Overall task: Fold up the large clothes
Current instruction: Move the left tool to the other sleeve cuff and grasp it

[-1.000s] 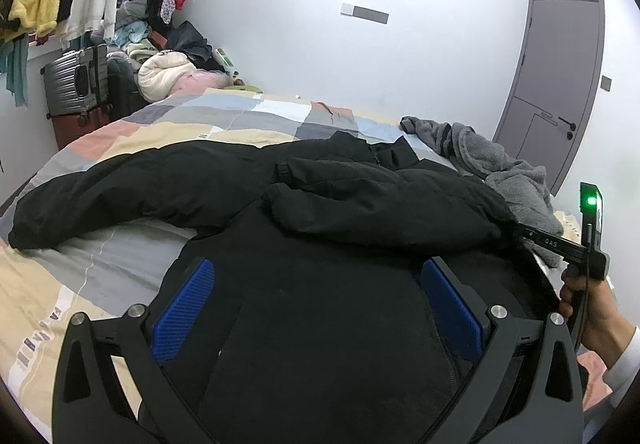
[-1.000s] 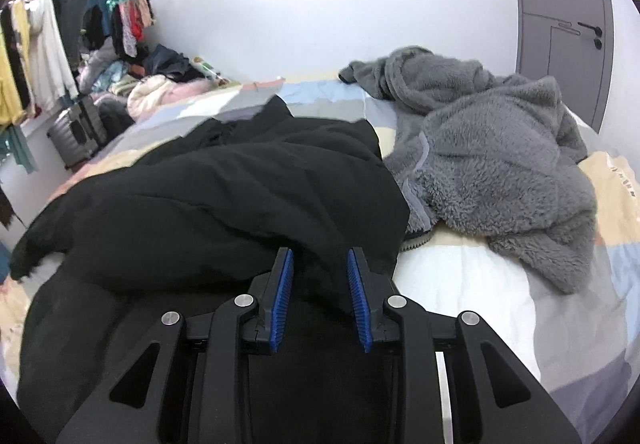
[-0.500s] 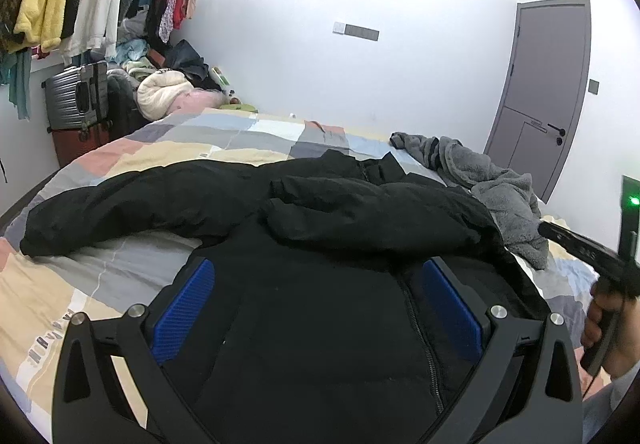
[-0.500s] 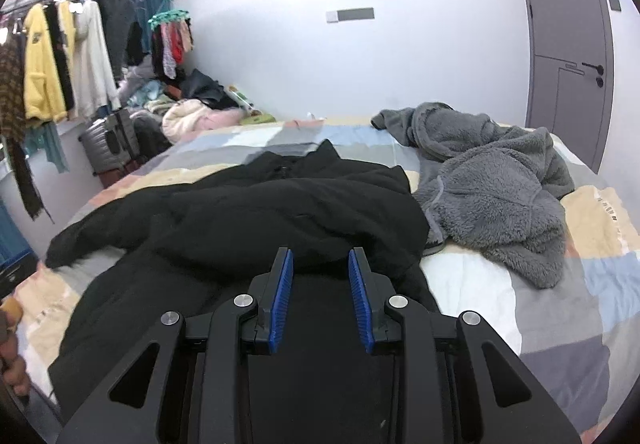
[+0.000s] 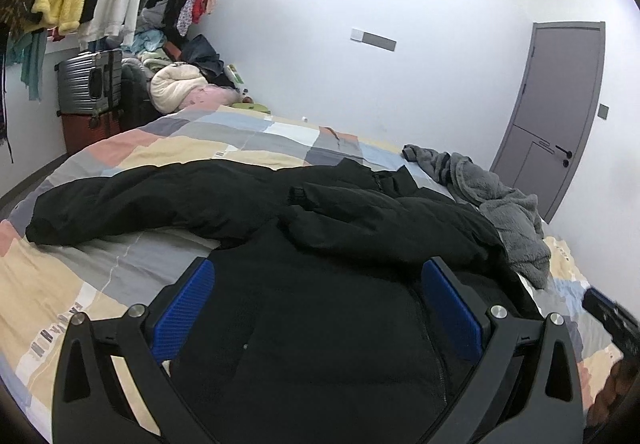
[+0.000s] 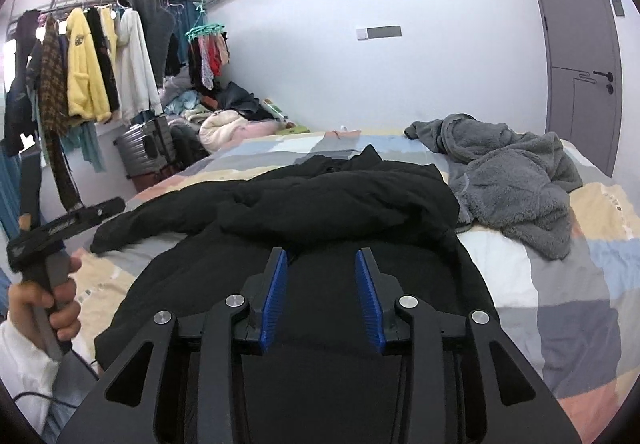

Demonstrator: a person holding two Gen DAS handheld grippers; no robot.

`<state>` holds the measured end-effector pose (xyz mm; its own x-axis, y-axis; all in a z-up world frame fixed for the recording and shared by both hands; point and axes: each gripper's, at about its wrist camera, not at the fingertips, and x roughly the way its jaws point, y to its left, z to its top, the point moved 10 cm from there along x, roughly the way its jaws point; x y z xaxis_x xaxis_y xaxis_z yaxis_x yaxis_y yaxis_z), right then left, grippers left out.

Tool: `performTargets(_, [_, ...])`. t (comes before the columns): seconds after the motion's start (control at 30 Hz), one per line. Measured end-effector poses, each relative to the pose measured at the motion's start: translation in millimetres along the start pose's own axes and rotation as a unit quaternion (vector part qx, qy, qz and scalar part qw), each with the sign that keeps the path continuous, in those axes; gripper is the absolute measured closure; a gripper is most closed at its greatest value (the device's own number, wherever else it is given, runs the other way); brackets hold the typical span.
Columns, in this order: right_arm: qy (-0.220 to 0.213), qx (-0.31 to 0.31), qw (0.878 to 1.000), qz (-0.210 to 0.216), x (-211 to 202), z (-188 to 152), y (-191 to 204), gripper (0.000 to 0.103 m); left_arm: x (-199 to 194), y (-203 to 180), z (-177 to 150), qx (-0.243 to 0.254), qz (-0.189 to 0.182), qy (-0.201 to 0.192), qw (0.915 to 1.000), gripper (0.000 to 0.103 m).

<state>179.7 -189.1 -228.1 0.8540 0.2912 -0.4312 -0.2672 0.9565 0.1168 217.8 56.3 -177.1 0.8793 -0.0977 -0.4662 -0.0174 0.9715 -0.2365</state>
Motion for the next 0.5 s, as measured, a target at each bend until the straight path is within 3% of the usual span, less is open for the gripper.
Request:
performTargets(0.2, [-0.001,-0.002,1.000,-0.004,2.5,-2.1,1.3,0.063,-0.2,39.1,25.8,-0.017,0.036,-0.009,0.9992,0.000])
performTargets(0.37, [0.017,0.004,1.000,-0.003,14.2,-11.9,1.1,0.048,8.1,94.0,47.8,-0.051,0.050,0.002,0.9975,0.000])
performTargets(0.5, [0.021,0.004,1.000,-0.007,19.8,-14.9,1.6,0.032,22.5,173.6,44.1,-0.133,0.052,0.023,0.9894,0.000])
